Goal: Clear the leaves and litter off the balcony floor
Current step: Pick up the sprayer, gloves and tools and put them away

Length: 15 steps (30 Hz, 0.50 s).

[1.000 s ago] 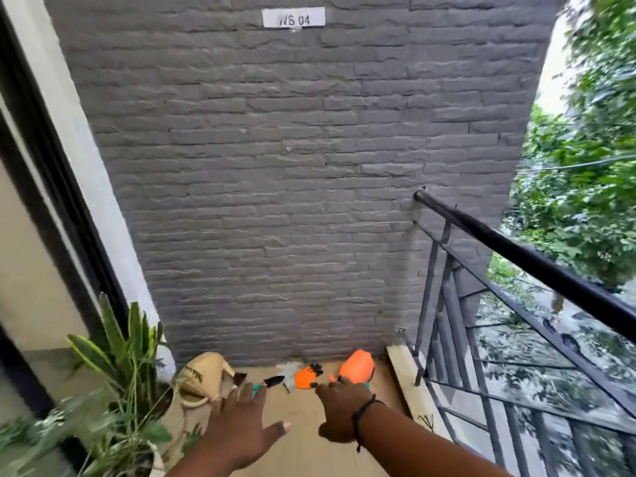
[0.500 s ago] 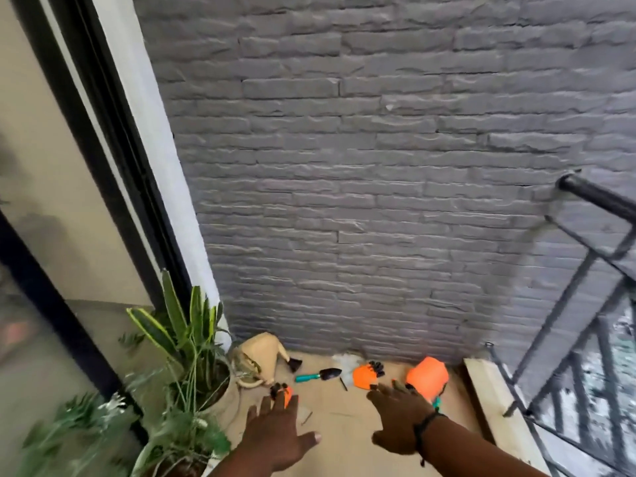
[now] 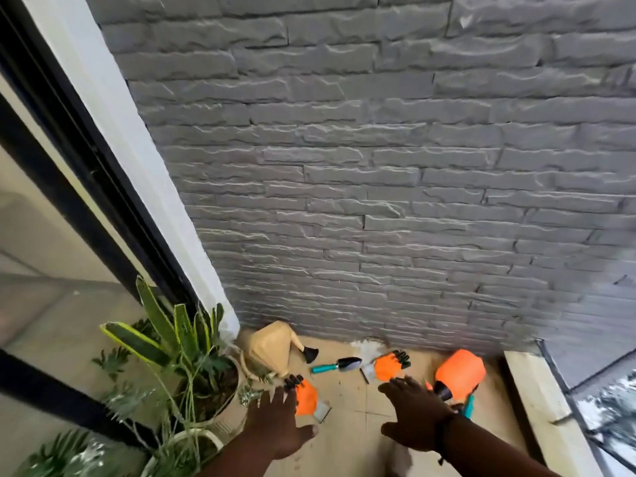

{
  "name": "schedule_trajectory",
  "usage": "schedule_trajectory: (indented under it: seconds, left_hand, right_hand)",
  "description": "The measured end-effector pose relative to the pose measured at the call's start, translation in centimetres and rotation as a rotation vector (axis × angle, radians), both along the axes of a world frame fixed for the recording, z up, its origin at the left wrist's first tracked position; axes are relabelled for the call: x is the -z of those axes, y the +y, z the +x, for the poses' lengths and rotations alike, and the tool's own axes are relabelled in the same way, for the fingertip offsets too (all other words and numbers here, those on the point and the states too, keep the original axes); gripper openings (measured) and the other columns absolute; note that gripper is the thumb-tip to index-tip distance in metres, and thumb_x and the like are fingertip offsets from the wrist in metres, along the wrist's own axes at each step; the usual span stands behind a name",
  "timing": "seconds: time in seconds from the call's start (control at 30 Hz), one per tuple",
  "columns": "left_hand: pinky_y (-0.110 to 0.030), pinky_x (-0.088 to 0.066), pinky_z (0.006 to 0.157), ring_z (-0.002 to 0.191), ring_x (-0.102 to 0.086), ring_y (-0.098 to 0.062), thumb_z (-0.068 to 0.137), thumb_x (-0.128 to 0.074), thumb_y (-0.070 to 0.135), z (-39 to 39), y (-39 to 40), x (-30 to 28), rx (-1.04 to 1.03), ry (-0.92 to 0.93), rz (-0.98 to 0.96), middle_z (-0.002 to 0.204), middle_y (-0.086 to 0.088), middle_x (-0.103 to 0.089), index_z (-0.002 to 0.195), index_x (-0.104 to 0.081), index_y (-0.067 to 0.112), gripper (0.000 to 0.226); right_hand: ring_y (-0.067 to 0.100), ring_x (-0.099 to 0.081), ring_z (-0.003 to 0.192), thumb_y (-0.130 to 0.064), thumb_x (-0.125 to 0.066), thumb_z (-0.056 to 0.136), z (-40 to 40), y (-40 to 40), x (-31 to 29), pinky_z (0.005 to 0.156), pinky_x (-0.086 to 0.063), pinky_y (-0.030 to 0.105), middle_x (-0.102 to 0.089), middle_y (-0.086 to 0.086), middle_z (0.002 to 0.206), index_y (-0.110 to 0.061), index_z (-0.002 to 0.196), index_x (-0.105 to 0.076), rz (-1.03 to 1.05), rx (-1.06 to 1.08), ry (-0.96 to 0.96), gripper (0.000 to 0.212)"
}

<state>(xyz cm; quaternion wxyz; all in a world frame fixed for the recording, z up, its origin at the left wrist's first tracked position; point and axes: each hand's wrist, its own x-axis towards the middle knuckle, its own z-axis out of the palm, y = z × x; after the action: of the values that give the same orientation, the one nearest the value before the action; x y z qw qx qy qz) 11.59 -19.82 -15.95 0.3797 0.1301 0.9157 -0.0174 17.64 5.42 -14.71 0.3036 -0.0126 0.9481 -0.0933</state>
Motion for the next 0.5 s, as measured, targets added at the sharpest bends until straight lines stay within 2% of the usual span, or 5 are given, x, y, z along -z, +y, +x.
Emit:
schedule_trajectory:
  seconds: [0.17,0.27,0.33,0.43,0.5]
  left_hand:
    - [-0.046,-0.010,0.119,0.151,-0.008,-0.031,0.045,-0.003,0.103,-6.5,3.7,2.9,-0.077,-0.019,-0.020,0.166,-0.009,-0.003,0.159,-0.004,0.023,0.139]
    - [-0.042,-0.012,0.119,0.151,-0.011,-0.029,0.079,-0.025,0.087,-10.0,5.2,3.6,-0.122,0.000,-0.037,0.166,-0.007,-0.006,0.158,-0.008,0.023,0.103]
    - [-0.040,-0.013,0.119,0.151,-0.011,-0.029,0.089,-0.035,0.076,-12.4,6.3,4.3,-0.155,0.010,-0.011,0.166,-0.007,-0.007,0.158,-0.012,0.021,0.091]
    - [-0.036,-0.014,0.119,0.151,-0.014,-0.027,0.065,-0.005,0.097,-14.0,7.5,5.0,-0.209,0.016,0.016,0.165,-0.007,-0.010,0.158,-0.012,0.021,0.120]
    - [-0.035,-0.014,0.119,0.151,-0.015,-0.024,0.068,-0.006,0.096,-14.2,7.5,6.4,-0.301,0.003,0.048,0.165,-0.007,-0.013,0.158,-0.013,0.021,0.118]
  right_hand:
    - [0.031,-0.007,0.150,-0.050,-0.050,0.095,-8.6,4.7,3.3,0.117,-0.025,0.045,-0.015,0.003,0.163,-0.021,0.155,-0.017,-0.002,-0.097,-0.046,0.075]
    - [0.031,-0.012,0.150,-0.047,-0.049,0.096,-13.8,6.5,4.6,0.115,-0.029,0.043,-0.019,0.003,0.161,-0.021,0.154,-0.019,-0.029,-0.147,-0.074,0.071]
    - [0.029,-0.016,0.148,-0.046,-0.049,0.095,-17.1,7.5,6.0,0.113,-0.031,0.043,-0.024,0.003,0.159,-0.021,0.154,-0.021,-0.028,-0.205,-0.077,0.070]
    - [0.033,-0.009,0.150,-0.047,-0.046,0.097,-20.3,8.2,8.5,0.117,-0.025,0.049,-0.015,0.003,0.163,-0.020,0.156,-0.014,-0.001,-0.267,-0.167,0.072]
    - [0.032,-0.010,0.150,-0.046,-0.046,0.097,-21.7,8.4,10.5,0.119,-0.020,0.048,-0.017,0.005,0.162,-0.019,0.156,-0.014,-0.014,-0.308,-0.217,0.072]
